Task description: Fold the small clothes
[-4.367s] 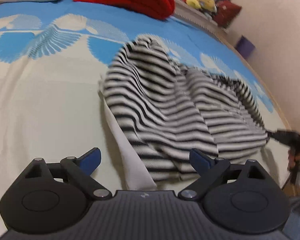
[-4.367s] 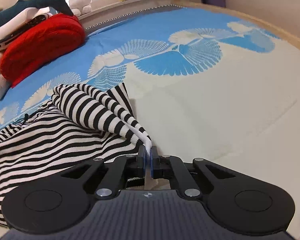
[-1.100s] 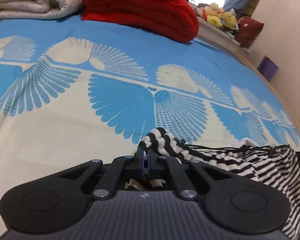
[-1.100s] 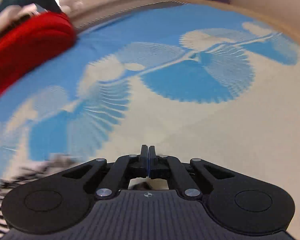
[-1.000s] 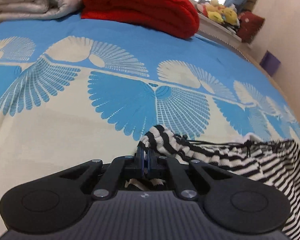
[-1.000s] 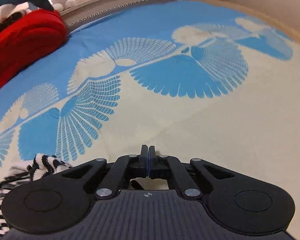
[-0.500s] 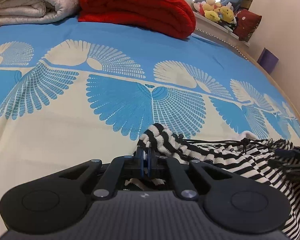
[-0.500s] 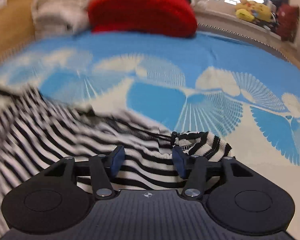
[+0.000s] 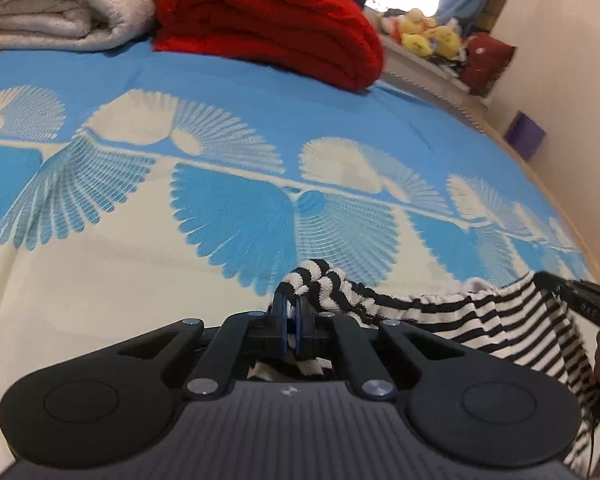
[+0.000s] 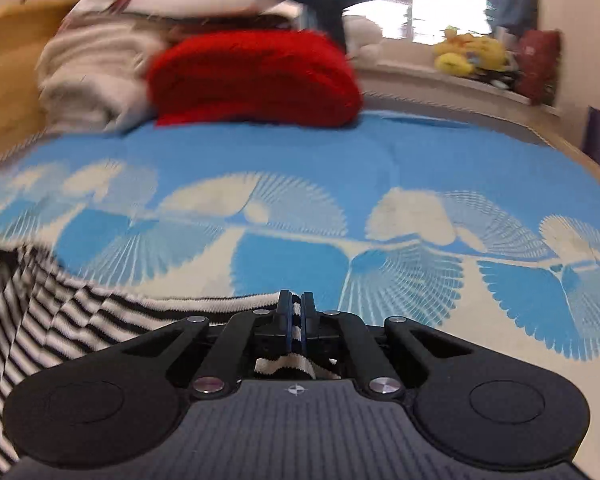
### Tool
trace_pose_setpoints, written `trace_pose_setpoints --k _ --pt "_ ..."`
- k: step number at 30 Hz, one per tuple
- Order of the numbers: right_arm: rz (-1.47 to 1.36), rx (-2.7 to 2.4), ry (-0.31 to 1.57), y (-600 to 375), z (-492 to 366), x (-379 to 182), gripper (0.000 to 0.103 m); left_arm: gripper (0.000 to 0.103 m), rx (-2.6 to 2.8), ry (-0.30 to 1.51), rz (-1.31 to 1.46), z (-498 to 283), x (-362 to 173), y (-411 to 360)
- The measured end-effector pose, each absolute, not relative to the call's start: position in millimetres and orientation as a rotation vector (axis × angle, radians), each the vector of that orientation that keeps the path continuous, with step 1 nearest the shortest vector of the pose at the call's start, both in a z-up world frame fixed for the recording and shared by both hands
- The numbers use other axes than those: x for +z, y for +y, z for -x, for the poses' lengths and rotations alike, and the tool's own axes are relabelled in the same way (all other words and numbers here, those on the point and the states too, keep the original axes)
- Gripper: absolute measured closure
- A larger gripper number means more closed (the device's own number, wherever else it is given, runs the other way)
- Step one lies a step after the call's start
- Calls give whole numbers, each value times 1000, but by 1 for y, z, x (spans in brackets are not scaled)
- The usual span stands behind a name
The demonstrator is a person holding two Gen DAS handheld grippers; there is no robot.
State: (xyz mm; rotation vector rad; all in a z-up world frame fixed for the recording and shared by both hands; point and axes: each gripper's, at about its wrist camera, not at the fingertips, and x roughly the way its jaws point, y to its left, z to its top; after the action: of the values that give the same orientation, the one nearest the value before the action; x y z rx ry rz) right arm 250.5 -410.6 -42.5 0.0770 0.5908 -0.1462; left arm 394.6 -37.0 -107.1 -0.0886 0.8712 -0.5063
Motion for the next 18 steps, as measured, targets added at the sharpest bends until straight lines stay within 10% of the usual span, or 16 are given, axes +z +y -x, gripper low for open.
trace_pose_setpoints --k 3,6,10,18 --pt "-71 -142 710 -401 -270 -79 99 87 -476 903 30 -397 -124 -43" --pt "-26 -145 709 -394 -269 -86 97 51 -428 895 -18 -394 -128 -45" --pt "-170 -141 648 -420 -242 -49 57 25 -387 868 -3 -393 -118 -35" --pt "-302 -281 584 -479 -176 -25 58 23 -419 860 26 -378 -96 -36"
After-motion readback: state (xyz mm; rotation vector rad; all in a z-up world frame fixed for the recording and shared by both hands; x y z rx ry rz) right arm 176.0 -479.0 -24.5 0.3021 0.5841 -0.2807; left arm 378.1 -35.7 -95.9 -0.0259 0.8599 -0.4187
